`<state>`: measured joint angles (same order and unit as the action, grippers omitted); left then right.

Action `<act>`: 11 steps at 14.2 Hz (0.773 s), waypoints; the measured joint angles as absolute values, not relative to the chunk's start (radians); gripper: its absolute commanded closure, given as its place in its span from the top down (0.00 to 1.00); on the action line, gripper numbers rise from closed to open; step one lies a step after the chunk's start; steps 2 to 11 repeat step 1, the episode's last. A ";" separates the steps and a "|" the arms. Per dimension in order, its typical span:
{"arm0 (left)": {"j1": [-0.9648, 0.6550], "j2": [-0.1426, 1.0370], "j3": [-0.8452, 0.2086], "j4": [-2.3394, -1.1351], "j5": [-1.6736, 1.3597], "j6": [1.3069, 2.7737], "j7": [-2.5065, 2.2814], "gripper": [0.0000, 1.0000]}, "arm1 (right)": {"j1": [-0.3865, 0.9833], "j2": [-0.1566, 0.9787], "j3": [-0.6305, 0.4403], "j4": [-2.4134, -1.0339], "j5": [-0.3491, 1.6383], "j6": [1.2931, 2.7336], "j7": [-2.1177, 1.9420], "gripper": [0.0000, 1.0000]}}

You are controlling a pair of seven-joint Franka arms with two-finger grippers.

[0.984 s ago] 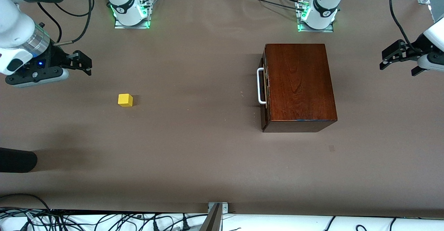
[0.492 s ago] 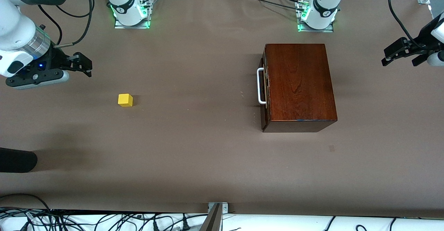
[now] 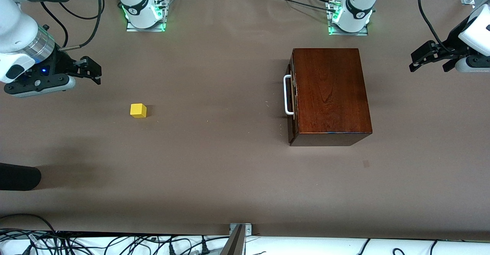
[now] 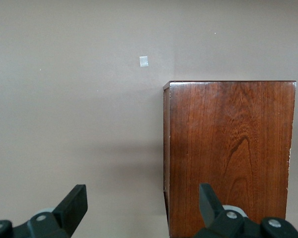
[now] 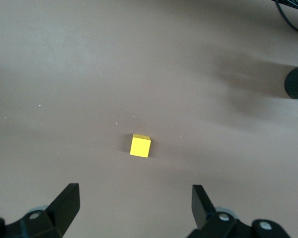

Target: Open drawer, take yellow block, close drawer

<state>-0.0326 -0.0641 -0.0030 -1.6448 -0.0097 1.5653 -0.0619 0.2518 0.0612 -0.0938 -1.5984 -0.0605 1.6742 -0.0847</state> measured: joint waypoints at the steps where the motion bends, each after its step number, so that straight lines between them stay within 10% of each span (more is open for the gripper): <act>1: -0.033 -0.064 -0.003 -1.645 -0.010 1.565 -0.062 1.00 | 0.252 0.061 -0.094 -1.598 -0.060 1.674 -0.085 1.00; 11: -0.033 -0.064 -0.003 -1.645 -0.010 1.565 -0.062 1.00 | 0.252 0.061 -0.094 -1.598 -0.060 1.674 -0.085 1.00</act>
